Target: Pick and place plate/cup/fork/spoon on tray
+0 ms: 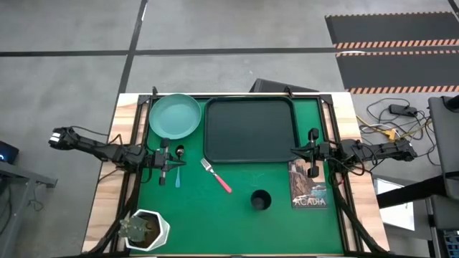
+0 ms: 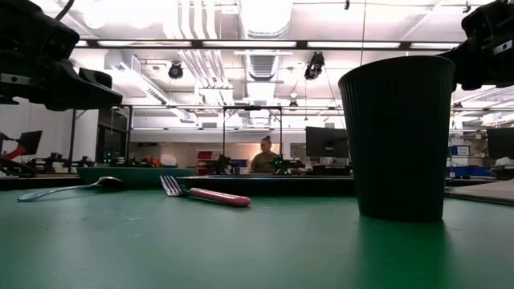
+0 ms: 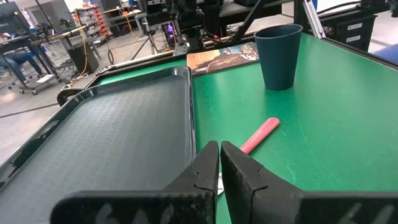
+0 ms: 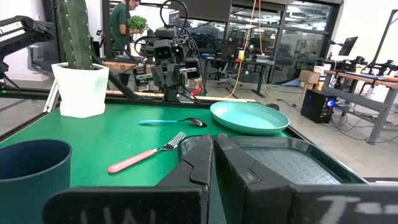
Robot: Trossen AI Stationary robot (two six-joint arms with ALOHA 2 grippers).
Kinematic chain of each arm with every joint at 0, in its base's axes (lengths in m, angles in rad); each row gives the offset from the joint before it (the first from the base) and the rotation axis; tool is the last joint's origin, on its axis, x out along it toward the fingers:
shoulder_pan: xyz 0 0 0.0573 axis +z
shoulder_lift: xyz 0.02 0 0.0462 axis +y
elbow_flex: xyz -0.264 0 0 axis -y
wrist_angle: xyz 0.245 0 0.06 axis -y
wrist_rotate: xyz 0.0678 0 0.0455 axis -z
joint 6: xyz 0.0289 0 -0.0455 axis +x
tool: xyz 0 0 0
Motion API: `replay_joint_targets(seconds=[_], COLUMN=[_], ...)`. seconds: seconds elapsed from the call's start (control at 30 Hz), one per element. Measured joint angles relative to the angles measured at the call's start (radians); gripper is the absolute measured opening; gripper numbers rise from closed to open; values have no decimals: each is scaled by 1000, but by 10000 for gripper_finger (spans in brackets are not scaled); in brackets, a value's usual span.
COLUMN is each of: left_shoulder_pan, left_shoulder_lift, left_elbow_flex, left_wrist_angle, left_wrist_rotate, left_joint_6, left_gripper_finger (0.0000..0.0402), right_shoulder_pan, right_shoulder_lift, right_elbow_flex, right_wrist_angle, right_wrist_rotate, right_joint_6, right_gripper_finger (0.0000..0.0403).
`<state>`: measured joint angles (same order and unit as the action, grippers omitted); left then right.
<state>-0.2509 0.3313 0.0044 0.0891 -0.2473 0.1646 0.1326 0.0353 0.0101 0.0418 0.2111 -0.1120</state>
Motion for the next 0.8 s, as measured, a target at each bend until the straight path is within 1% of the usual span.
replay_joint_targets(seconds=[0.5,0.6,0.8], left_shoulder_pan=[0,0,0], left_shoulder_lift=[0,0,0], left_elbow_flex=[0,0,0], left_wrist_angle=[0,0,6], left_wrist_rotate=[0,-5,-136], left_joint_6=[0,2,8], left_gripper_finger=[0,0,0], right_shoulder_pan=[0,0,0], right_shoulder_lift=[0,0,0], right_elbow_flex=[0,0,0], right_wrist_angle=[0,0,0], right_wrist_rotate=[0,0,0], right_joint_6=[0,-31,-68], right_gripper_finger=[9,9,9])
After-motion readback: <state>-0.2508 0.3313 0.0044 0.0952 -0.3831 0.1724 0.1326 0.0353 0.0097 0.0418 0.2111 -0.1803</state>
